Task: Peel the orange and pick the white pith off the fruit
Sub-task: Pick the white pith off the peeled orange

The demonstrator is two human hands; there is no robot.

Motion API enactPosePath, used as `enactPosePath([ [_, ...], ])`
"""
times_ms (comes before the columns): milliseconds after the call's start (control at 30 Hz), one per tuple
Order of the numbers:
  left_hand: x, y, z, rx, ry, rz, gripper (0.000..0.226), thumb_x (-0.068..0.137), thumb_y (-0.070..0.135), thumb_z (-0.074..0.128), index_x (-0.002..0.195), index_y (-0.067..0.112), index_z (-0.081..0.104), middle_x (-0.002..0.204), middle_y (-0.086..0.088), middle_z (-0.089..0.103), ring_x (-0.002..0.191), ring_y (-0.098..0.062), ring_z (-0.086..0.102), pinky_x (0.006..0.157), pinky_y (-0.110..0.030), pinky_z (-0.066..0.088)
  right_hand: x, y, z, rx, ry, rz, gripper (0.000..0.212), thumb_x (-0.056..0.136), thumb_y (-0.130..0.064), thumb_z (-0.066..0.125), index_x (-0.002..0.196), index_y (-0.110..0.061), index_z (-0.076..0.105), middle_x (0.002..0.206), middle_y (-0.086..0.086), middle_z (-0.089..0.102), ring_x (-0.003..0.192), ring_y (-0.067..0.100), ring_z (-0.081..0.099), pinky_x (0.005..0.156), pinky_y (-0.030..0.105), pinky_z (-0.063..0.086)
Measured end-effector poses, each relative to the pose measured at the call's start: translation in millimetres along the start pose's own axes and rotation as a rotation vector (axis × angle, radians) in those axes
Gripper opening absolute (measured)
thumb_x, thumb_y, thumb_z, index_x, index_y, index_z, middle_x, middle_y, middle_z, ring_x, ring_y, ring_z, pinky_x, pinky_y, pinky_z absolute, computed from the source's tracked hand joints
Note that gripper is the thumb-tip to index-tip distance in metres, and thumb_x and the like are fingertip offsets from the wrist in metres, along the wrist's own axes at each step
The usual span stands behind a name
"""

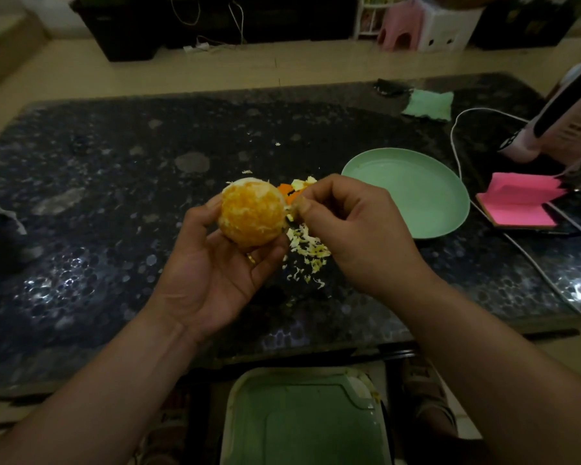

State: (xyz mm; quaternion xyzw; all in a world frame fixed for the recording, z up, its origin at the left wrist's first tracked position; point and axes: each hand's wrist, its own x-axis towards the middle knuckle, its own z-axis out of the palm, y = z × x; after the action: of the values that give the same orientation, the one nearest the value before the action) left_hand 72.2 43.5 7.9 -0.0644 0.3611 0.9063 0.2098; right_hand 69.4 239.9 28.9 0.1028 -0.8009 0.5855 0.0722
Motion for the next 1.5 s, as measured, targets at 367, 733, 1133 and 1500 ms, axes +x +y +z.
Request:
enactPosePath([
  [367, 2.0, 2.4, -4.2, -0.023, 0.073, -0.018, 0.061, 0.094, 0.047, 0.06, 0.14, 0.007, 0.061, 0.124, -0.016, 0.069, 0.095, -0.026, 0.072, 0.074, -0.033, 0.065, 2.5, 14.1, 1.6, -0.292, -0.126, 0.195, 0.012, 0.107, -0.033, 0.056, 0.111, -0.027, 0.066, 0.085, -0.006, 0.07, 0.071, 0.0, 0.063, 0.055, 0.017, 0.046],
  [733, 3.3, 0.9, -7.4, 0.11, 0.074, -0.048, 0.065, 0.091, 0.055, 0.062, 0.138, 0.01, 0.066, 0.125, -0.013, 0.07, 0.1, -0.024, 0.071, 0.08, -0.035, 0.063, 2.3, 3.1, 2.9, -0.056, -0.15, 0.08, 0.01, 0.101, -0.022, 0.069, 0.091, -0.02, 0.069, 0.069, -0.021, 0.062, 0.062, -0.003, 0.055, 0.059, 0.012, 0.043],
  [1133, 1.2, 0.2, -2.0, -0.031, 0.074, -0.092, 0.069, 0.097, 0.057, 0.057, 0.141, 0.003, 0.063, 0.125, -0.016, 0.07, 0.086, -0.021, 0.069, 0.069, -0.027, 0.059, 1.9, 0.1, -3.7, -0.033, -0.071, 0.136, 0.003, 0.099, -0.024, 0.072, 0.101, -0.023, 0.074, 0.084, -0.004, 0.073, 0.076, 0.004, 0.067, 0.069, 0.022, 0.053],
  [1500, 1.6, -3.4, 3.9, 0.052, 0.112, -0.02, 0.064, 0.1, 0.054, 0.056, 0.141, 0.005, 0.063, 0.124, -0.012, 0.071, 0.094, -0.02, 0.072, 0.071, -0.026, 0.06, -1.8, -6.0, 3.9, -0.128, -0.04, 0.1, 0.005, 0.096, -0.028, 0.077, 0.095, -0.024, 0.074, 0.078, -0.01, 0.073, 0.071, -0.001, 0.067, 0.063, 0.012, 0.049],
])
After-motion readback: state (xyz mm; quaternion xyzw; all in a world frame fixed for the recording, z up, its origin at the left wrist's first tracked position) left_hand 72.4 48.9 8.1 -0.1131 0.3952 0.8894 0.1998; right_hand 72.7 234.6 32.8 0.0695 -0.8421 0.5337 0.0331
